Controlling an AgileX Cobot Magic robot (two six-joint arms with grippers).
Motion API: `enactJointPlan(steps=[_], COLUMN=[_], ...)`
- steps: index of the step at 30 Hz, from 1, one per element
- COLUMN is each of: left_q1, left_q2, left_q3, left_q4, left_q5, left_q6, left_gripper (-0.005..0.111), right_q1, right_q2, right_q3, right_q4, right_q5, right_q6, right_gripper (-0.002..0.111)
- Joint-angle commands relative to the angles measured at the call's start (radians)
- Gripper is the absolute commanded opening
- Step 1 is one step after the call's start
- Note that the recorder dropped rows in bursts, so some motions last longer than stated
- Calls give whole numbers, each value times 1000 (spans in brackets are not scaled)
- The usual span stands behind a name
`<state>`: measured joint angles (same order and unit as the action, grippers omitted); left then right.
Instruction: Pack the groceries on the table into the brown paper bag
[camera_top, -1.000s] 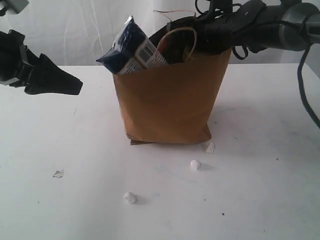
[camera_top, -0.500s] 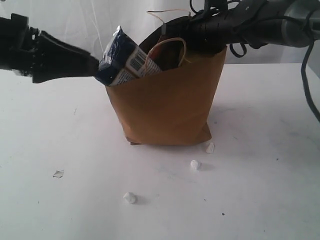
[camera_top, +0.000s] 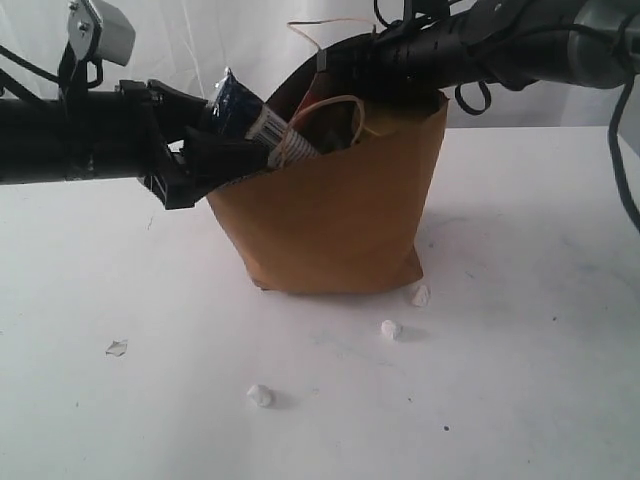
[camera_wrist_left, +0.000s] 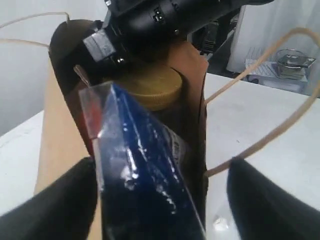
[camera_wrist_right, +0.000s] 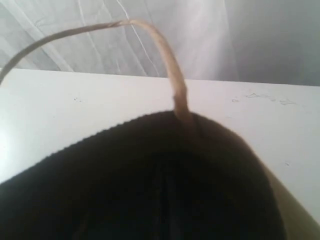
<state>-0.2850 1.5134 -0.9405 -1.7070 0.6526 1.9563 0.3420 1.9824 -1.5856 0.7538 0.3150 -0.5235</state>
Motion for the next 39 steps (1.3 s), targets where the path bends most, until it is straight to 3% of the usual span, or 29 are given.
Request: enactJointPlan(steps=[1,3,4,20,30,35,39], left_q1=[-8,-8,-8,-8,-8,-47,-88], left_q2=[-1,-1,-1,55,169,237,298], left_q3=[-24,-45,-55,-229,-415,-507,-558], left_q4=[-37,-37,-37,-37,-37,-37,-37], left_q5=[17,18,18,65,188,181,175], left_q6=[43,35,33,8,2,33,158], left_gripper=[24,3,0,0,0,0,7], right_q1=[4,4,4,4,4,4,4], right_q2=[32,32,32,-202,-367,-398,-404], right_q3=[24,24,24,24,24,24,24], right_q4=[-33,-33,-33,-33,-103,-166,-170], right_q5=[117,117,117,152,154,177,197], right_q6=[-1,-1,-1,-1,-30,-30,-30], right_gripper=[0,0,0,0,0,0,0])
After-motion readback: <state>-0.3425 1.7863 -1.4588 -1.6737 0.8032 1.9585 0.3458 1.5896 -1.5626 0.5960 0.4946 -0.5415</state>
